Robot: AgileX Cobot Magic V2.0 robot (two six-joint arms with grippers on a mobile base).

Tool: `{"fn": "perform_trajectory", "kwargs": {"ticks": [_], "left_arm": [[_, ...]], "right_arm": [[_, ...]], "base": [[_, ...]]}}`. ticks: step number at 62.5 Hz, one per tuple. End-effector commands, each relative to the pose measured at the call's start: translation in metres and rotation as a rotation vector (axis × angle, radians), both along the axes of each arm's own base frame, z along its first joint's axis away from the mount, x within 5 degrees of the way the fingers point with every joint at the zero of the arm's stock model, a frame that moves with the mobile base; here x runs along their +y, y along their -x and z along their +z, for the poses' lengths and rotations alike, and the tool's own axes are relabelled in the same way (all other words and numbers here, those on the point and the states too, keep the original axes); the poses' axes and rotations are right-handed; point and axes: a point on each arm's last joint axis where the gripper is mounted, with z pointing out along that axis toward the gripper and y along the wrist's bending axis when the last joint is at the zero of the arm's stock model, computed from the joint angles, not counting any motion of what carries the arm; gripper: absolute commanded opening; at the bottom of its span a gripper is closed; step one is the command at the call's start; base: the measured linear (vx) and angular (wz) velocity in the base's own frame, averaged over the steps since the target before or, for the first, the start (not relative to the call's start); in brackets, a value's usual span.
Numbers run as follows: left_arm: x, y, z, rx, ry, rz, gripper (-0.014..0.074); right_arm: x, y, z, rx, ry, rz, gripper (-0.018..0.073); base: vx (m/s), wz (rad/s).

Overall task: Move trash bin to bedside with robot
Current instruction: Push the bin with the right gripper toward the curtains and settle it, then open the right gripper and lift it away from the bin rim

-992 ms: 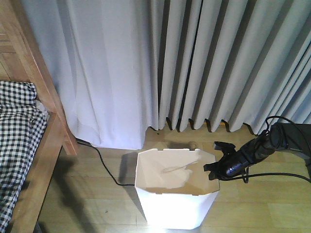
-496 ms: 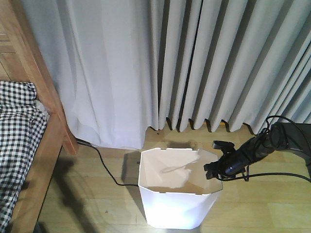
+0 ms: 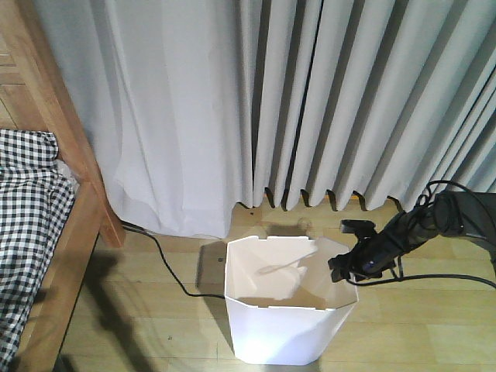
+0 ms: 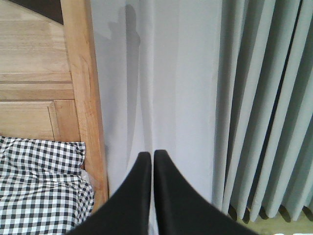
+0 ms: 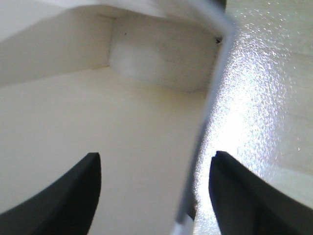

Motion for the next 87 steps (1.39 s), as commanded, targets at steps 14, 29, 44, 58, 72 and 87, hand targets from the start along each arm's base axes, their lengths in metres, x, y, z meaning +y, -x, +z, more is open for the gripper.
{"fn": "perform_trajectory", "kwargs": {"ticks": [14,29,44,58,72,87], "left_arm": [[0.0,0.0,0.002,-0.074,0.015,-0.001,-0.0006],[0.0,0.0,0.002,-0.074,0.015,-0.001,-0.0006],[0.0,0.0,0.002,-0.074,0.015,-0.001,-0.0006],[0.0,0.0,0.002,-0.074,0.015,-0.001,-0.0006],[0.0,0.0,0.002,-0.074,0.015,-0.001,-0.0006],[0.0,0.0,0.002,-0.074,0.015,-0.001,-0.0006]], "right_arm": [[-0.015,-0.024,0.048,-0.095,0.045,-0.062,0.0412],[-0.024,-0.014,0.092,-0.207,0.178,-0.046,0.0408],[-0.023,-0.008,0.169,-0.286,0.184,-0.011,0.0408],[-0.021,0.003,0.279,-0.476,0.206,-0.026,0.0408],[-0.018,0.044,0.387,-0.724,0.249,-0.053,0.0403],[-0.01,0.113,0.469,-0.969,0.249,-0.121,0.0403]], "base": [[0.0,0.0],[0.0,0.0],[0.0,0.0],[0.0,0.0],[0.0,0.0],[0.0,0.0]]}}
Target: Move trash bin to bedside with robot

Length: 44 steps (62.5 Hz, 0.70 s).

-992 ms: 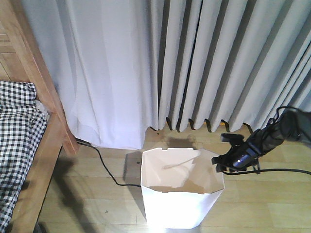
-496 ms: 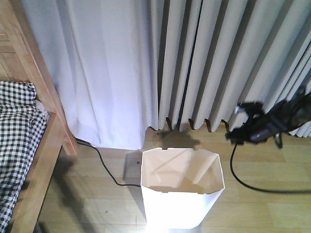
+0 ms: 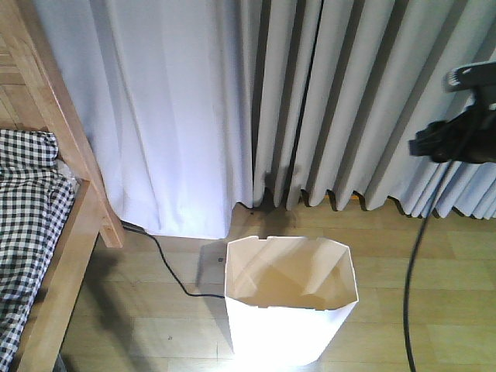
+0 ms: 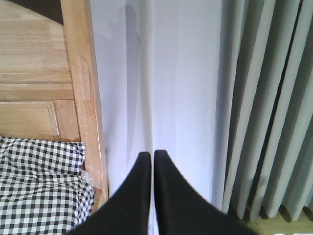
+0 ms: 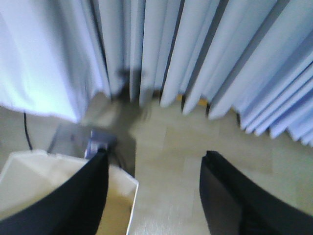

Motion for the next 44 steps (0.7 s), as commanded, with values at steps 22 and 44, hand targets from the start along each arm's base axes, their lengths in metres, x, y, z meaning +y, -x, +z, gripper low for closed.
{"fn": "perform_trajectory", "kwargs": {"ticks": [22,44], "left_arm": [[0.0,0.0,0.002,-0.074,0.015,-0.001,-0.0006],[0.0,0.0,0.002,-0.074,0.015,-0.001,-0.0006]], "right_arm": [[0.017,0.154,0.068,-0.472,-0.074,-0.076,0.0403],[0.022,0.228,0.035,-0.714,-0.051,-0.096,0.0339]], "base": [[0.0,0.0],[0.0,0.0]]}}
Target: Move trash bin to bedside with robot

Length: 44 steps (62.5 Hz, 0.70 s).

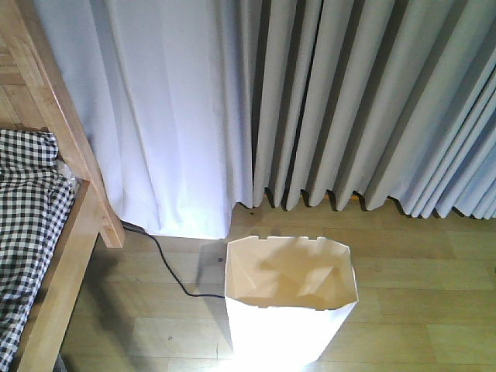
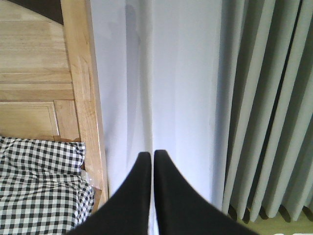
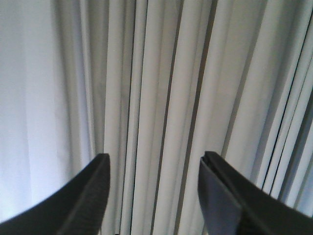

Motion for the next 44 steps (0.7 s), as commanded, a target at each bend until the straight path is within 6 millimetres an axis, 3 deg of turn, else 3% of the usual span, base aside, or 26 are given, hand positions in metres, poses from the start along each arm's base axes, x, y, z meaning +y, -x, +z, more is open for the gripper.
{"fn": "perform_trajectory", "kwargs": {"ticks": [1,11,44], "left_arm": [[-0.0001,-0.0002,0.0016,-0.074,0.015,-0.001,-0.0006],[-0.0001,-0.0002,0.0016,-0.074,0.015,-0.001,-0.0006],[-0.0001,-0.0002,0.0016,-0.074,0.015,-0.001,-0.0006]], "right_arm": [[-0.0015,0.0066,0.0008,-0.058,-0.004,-0.025,0.0313],[0.0003,0.0099,-0.0014,-0.063,-0.01,-0.01,-0.0018],[0.0043,0.0102,-0.0048,-0.025,-0.014,0.033,-0.0009]], "base": [[0.0,0.0],[0.0,0.0],[0.0,0.0]]}}
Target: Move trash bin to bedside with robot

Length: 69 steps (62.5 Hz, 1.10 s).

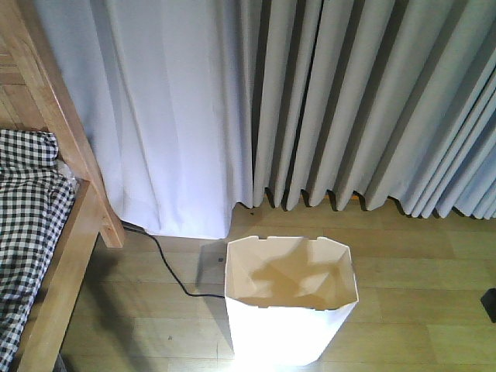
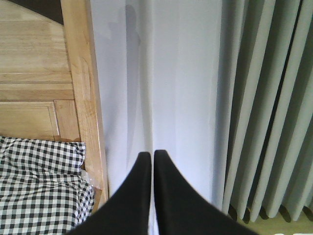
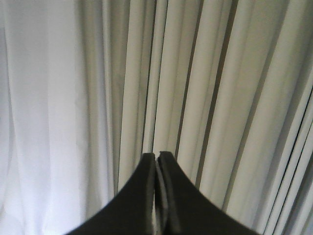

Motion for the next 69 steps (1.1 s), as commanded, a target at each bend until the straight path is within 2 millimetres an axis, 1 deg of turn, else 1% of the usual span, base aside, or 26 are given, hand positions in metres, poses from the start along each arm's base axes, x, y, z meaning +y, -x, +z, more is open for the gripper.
{"fn": "perform_trajectory", "kwargs": {"ticks": [1,8,18,21,23,25,30,31,33,39,41,43,47,69], "left_arm": [[0.0,0.0,0.002,-0.074,0.015,-0.001,-0.0006],[0.0,0.0,0.002,-0.074,0.015,-0.001,-0.0006],[0.0,0.0,0.002,-0.074,0.015,-0.001,-0.0006],[0.0,0.0,0.002,-0.074,0.015,-0.001,-0.0006],[0.0,0.0,0.002,-0.074,0.015,-0.001,-0.0006],[0.0,0.0,0.002,-0.074,0.015,-0.001,-0.0006],[0.0,0.0,0.002,-0.074,0.015,-0.001,-0.0006],[0.0,0.0,0.002,-0.074,0.015,-0.001,-0.0006],[0.0,0.0,0.002,-0.074,0.015,-0.001,-0.0006],[0.0,0.0,0.002,-0.074,0.015,-0.001,-0.0006],[0.0,0.0,0.002,-0.074,0.015,-0.001,-0.0006],[0.0,0.0,0.002,-0.074,0.015,-0.001,-0.0006],[0.0,0.0,0.002,-0.074,0.015,-0.001,-0.0006],[0.0,0.0,0.002,-0.074,0.015,-0.001,-0.0006]], "right_arm": [[-0.003,-0.001,0.011,-0.043,-0.012,-0.03,-0.0009],[-0.003,-0.001,0.011,-0.041,-0.007,-0.029,-0.0009],[-0.004,0.005,0.011,-0.061,0.097,-0.041,-0.0009],[-0.006,0.006,0.009,-0.064,0.114,-0.056,-0.0009],[-0.007,0.006,0.008,-0.077,0.095,-0.072,-0.0009],[-0.01,0.006,0.004,-0.089,0.092,-0.1,-0.0009],[-0.014,0.007,-0.011,-0.132,-0.029,-0.154,-0.0009],[-0.015,0.007,-0.013,-0.143,-0.024,-0.159,-0.0009],[-0.016,0.008,-0.02,-0.17,-0.071,-0.168,-0.0009],[-0.016,0.011,-0.039,-0.227,-0.08,-0.166,-0.0009],[-0.015,0.012,-0.043,-0.229,-0.08,-0.165,-0.0009],[-0.015,0.012,-0.046,-0.185,-0.079,-0.167,-0.0009],[-0.015,0.011,-0.048,-0.161,-0.062,-0.164,-0.0009],[-0.015,0.011,-0.048,-0.161,-0.054,-0.165,-0.0009]], "base": [[0.0,0.0],[0.0,0.0],[0.0,0.0],[0.0,0.0],[0.0,0.0],[0.0,0.0],[0.0,0.0],[0.0,0.0],[0.0,0.0],[0.0,0.0],[0.0,0.0],[0.0,0.0],[0.0,0.0],[0.0,0.0]]}}
